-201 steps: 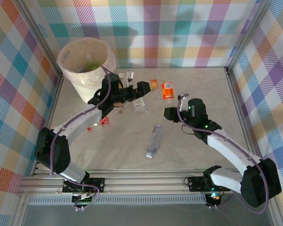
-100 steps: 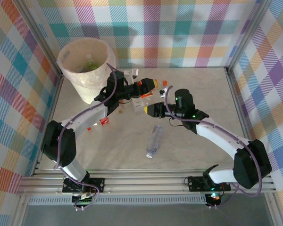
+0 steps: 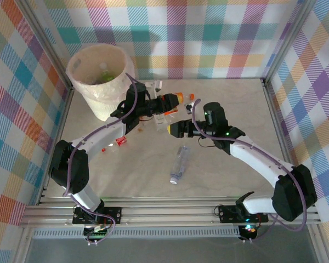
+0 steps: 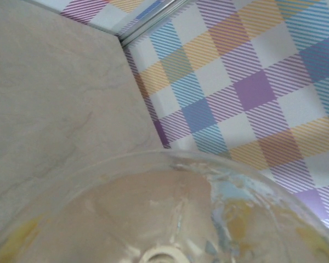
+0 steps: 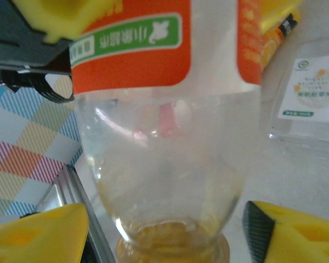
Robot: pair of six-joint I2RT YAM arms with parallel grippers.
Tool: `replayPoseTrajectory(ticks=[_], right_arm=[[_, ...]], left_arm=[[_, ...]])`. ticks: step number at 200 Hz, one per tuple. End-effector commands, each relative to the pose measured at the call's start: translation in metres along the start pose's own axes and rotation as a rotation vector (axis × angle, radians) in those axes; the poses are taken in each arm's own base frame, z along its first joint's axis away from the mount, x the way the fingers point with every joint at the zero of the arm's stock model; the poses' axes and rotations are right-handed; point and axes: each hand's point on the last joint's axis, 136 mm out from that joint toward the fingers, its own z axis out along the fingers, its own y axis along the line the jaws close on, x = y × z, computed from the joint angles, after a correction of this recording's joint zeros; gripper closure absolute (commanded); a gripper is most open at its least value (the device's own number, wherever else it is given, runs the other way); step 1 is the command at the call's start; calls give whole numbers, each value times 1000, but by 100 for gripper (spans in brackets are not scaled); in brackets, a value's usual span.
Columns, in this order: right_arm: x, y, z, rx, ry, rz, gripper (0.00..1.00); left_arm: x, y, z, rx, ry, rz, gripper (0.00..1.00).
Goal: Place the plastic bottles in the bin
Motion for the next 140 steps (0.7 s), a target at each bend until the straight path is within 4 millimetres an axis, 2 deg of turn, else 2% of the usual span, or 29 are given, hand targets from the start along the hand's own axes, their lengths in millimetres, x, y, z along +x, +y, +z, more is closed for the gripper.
replayPoseTrajectory(ticks=[1,6,48,80,103,140], right_arm=[[-12,5,-18,56,-50,-87,7],[-12,3,-21,76,-56,-95,0],[-22,-17,-50,263,-149,-172,0],[-26,-51,-69,475,-214,-158,0],[-28,-67,-79,572,-260,-130,0],[-35,-73,-89,601,-375,-120,0]], left_arm=[[-16,-16,-4,-16,-38,75,45],[-17,-14,-5,-32,-47,80,45],[-40,3,-27,-231,-132,135,47],[-50,10,-48,-324,-199,164,47],[-70,-1,-74,-387,-279,231,47],[-117,-22,-130,-558,-463,332,47]])
